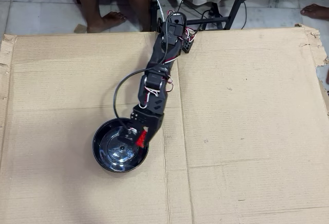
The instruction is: Grasp a lego block and put it in the bin.
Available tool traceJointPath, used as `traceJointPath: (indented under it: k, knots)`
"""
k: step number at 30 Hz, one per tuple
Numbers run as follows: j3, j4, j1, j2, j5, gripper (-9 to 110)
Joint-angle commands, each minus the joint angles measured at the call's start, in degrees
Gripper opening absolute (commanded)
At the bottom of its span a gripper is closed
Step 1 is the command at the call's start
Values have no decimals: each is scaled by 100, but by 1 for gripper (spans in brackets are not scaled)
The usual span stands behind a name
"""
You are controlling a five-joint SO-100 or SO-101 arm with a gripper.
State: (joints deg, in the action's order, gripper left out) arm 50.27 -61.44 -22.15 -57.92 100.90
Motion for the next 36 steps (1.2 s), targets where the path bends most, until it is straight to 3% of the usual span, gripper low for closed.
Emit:
traceJointPath:
  k: [1,12,19,22,36]
  knots:
    - [-202,53,-185,-483,26,2]
    - [-202,79,-598,-475,-44,4]
    - [-149,334,-606,-475,-492,29]
    - [-158,334,-589,-475,-501,35]
    - [-97,229,-176,-694,-519,35]
